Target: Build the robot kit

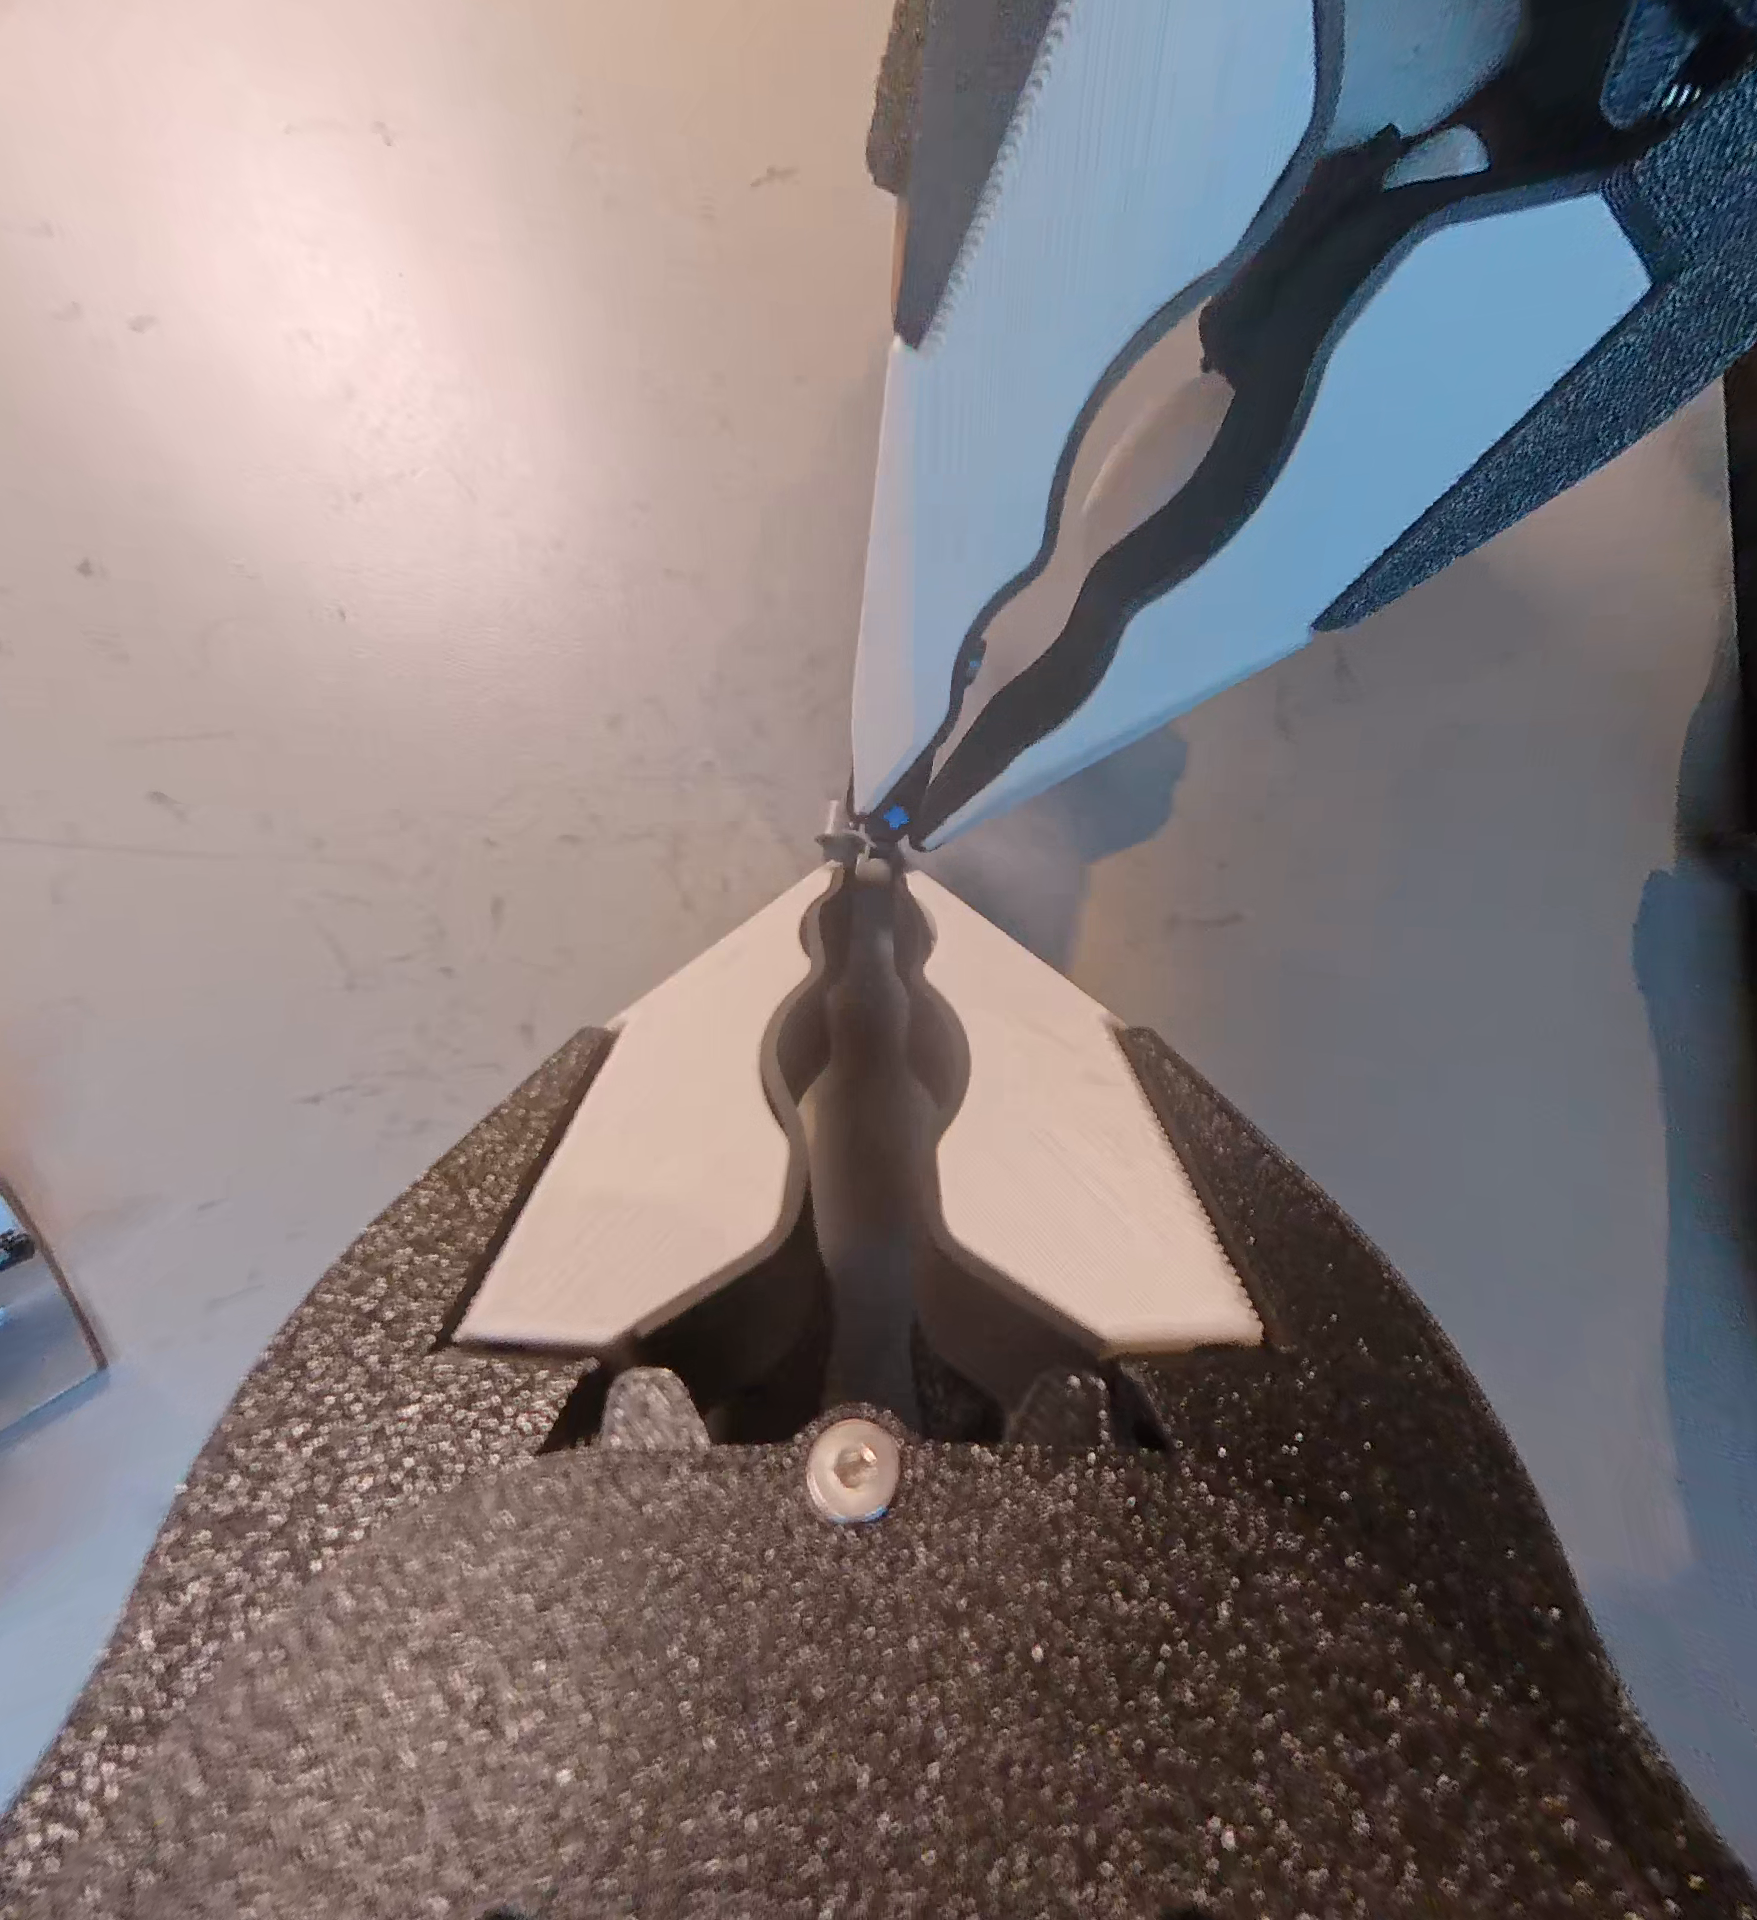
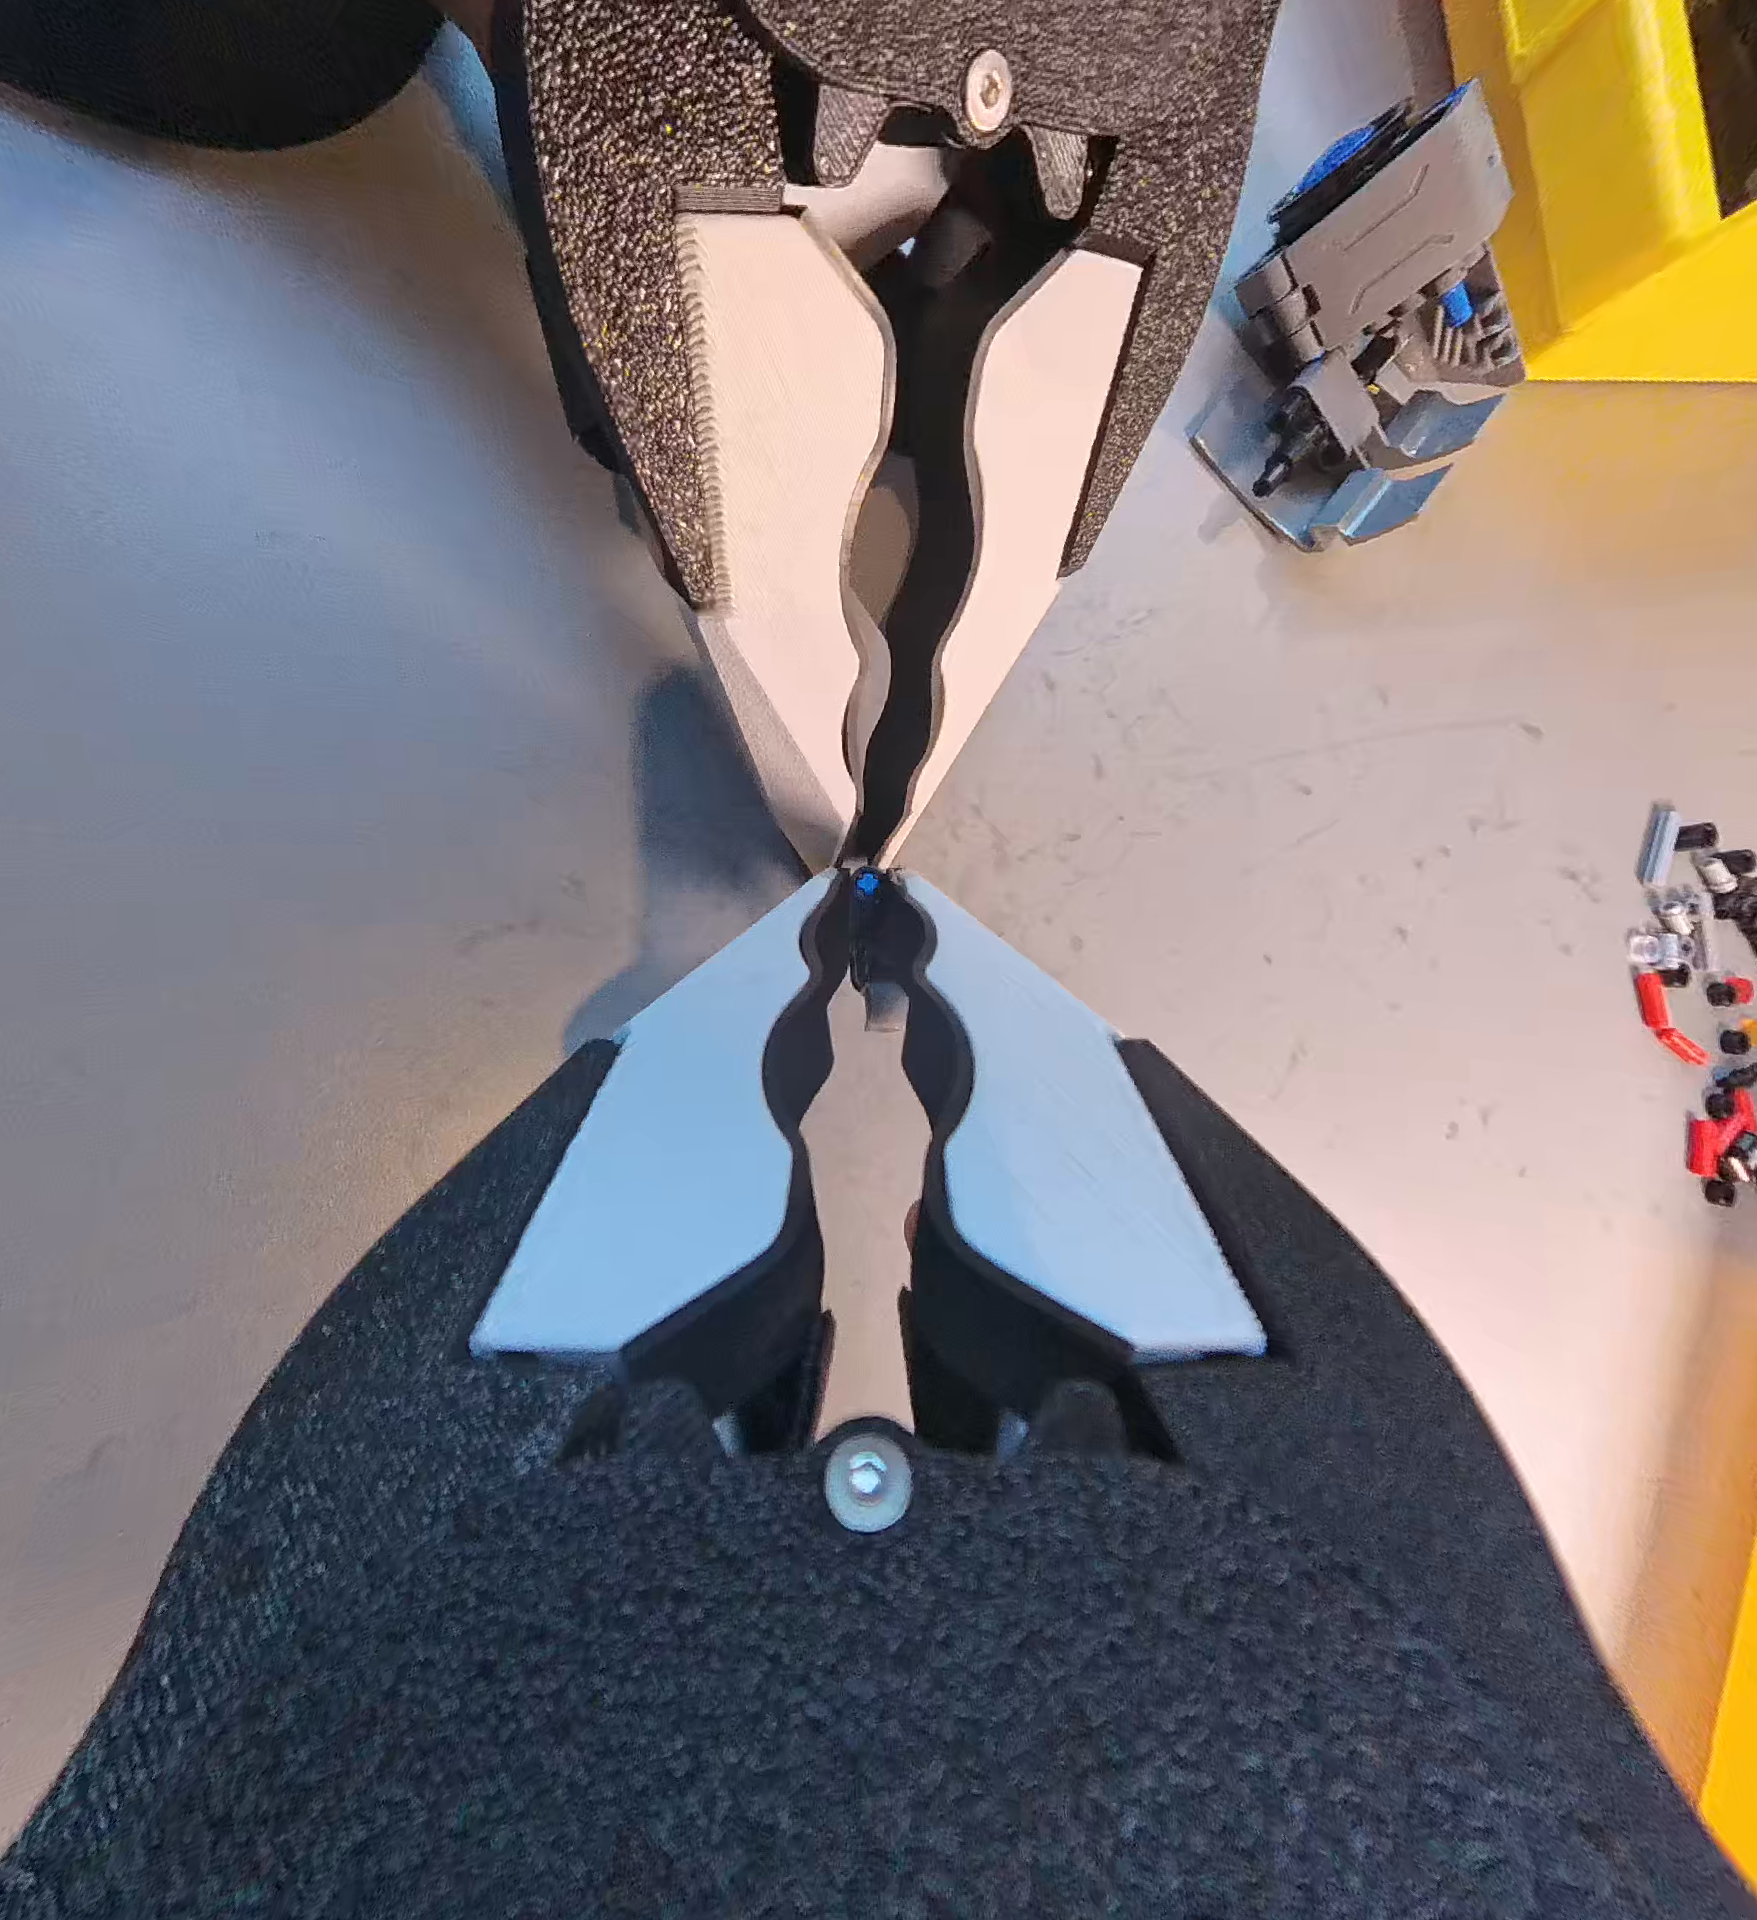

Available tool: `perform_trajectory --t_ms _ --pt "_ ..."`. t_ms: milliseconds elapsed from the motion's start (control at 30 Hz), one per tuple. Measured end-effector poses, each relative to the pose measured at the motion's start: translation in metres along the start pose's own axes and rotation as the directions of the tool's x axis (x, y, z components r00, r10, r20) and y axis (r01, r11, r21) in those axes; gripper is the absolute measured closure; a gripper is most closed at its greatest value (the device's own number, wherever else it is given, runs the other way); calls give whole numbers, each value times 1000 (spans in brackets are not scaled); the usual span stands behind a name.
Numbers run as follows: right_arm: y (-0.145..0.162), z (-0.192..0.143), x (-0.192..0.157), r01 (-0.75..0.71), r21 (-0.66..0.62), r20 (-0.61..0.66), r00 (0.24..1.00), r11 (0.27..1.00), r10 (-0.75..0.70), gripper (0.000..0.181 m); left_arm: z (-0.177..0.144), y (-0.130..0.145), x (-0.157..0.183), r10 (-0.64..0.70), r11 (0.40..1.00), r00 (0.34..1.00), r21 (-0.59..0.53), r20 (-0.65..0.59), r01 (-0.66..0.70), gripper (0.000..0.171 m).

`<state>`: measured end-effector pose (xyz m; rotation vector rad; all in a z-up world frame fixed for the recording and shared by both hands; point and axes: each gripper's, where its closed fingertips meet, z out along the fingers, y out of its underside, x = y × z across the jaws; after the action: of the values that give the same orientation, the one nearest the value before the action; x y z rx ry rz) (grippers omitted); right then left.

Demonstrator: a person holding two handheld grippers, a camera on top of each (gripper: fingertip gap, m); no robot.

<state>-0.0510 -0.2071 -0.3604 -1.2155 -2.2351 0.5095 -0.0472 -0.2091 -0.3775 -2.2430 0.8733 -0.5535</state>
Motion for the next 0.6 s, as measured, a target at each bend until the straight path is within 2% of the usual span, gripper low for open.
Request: perform_trajectory --t_ms 167,367,467,533,600 --pt "4 4 -1 -27 7 2 1000 1000 27 176 0 0 0 4 1000 1000 -2 4 -4 166" --pt "5 4 -1 -67 -24 77 995 997 69 176 0 0 0 9 1000 1000 1 -1 -9 166" --pt "4 4 0 -99 15 99 990 995 97 175 0 -1 1 -5 1000 1000 12 -19 5 166" --pt "3 1 0 -38 57 78 996 998 33 164 0 -1 2 -14 1000 999 16 -31 15 166" --pt "4 -2 -2 69 58 36 997 996 -71 161 0 -1 2 -23 1000 999 19 -40 24 166"
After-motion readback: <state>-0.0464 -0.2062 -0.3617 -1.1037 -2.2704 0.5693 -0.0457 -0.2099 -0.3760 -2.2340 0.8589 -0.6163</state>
